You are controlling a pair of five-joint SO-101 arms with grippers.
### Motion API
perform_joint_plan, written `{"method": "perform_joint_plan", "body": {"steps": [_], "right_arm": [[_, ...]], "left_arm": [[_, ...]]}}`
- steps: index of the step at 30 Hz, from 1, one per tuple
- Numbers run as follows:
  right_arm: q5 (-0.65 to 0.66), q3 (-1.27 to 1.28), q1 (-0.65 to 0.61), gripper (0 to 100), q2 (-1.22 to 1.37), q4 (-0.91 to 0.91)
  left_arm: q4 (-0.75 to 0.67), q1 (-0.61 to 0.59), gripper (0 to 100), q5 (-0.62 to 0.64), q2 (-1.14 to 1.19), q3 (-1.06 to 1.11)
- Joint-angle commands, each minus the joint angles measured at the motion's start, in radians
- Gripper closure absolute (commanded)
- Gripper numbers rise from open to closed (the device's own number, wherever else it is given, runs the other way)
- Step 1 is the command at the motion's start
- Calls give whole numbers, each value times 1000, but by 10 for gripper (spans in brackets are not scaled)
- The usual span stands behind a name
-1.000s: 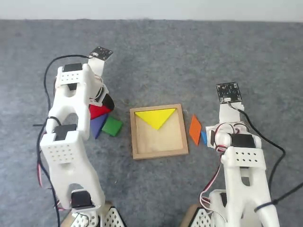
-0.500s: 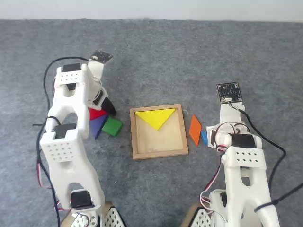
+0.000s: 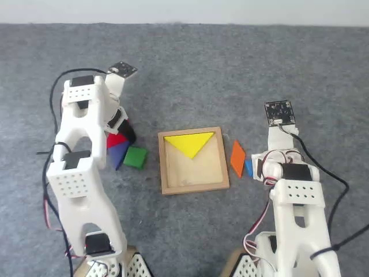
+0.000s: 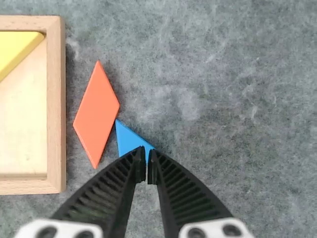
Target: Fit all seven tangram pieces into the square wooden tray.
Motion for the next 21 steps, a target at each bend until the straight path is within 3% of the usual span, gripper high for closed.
{"method": "perform_joint_plan", "body": {"steps": [1, 11, 21], "right_arm": [[-6, -8, 8, 982, -42, -19], [-6, -8, 10, 982, -44, -19], [-5, -8, 10, 982, -45, -19]], "left_arm": [[-14, 38, 686, 57, -6, -45], [77, 21, 685, 127, 104, -205], [180, -17, 687, 49, 152, -271]]}}
